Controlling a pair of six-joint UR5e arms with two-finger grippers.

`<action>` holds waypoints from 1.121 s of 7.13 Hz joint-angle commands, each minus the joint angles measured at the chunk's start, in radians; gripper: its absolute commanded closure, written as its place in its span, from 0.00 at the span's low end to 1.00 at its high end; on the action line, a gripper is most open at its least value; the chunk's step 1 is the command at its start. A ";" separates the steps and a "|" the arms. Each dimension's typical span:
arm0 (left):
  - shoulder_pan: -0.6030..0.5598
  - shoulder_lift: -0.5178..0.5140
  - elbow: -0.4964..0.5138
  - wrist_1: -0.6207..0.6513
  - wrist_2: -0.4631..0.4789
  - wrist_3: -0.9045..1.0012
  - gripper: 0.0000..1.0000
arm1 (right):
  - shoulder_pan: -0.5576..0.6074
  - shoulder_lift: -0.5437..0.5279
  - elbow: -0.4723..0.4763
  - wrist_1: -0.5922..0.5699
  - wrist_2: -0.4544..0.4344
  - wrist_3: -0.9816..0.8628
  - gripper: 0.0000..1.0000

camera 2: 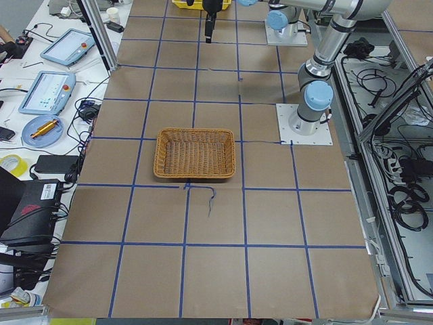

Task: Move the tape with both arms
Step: 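Lower the right gripper into the yellow crate onto the yellow tape roll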

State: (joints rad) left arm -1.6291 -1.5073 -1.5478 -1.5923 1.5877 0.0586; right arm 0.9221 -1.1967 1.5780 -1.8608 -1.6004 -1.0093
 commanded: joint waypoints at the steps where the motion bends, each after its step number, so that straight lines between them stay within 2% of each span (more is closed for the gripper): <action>1: 0.000 0.001 0.000 0.000 0.000 0.001 0.00 | -0.019 0.083 0.002 -0.093 -0.004 0.000 0.00; 2: 0.000 -0.001 0.000 0.000 0.000 0.001 0.00 | -0.034 0.104 0.002 -0.097 -0.004 0.003 0.03; 3: 0.000 0.001 0.000 0.000 0.000 0.001 0.00 | -0.052 0.138 0.002 -0.094 -0.003 0.070 0.13; 4: 0.000 -0.001 0.000 0.000 0.000 0.001 0.00 | -0.061 0.140 0.019 -0.090 -0.003 0.092 0.31; 5: 0.000 0.001 0.000 0.000 0.000 0.001 0.00 | -0.062 0.137 0.042 -0.090 -0.003 0.096 0.54; 6: 0.000 -0.001 0.000 0.000 0.000 0.001 0.00 | -0.062 0.137 0.042 -0.089 -0.003 0.097 0.64; 7: 0.000 -0.001 0.000 0.000 0.000 0.001 0.00 | -0.062 0.134 0.042 -0.087 -0.006 0.098 0.86; 8: 0.000 0.001 0.000 0.000 0.000 0.001 0.00 | -0.062 0.115 0.037 -0.083 -0.010 0.098 1.00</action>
State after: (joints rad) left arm -1.6291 -1.5074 -1.5478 -1.5923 1.5877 0.0598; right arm 0.8610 -1.0660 1.6177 -1.9479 -1.6060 -0.9125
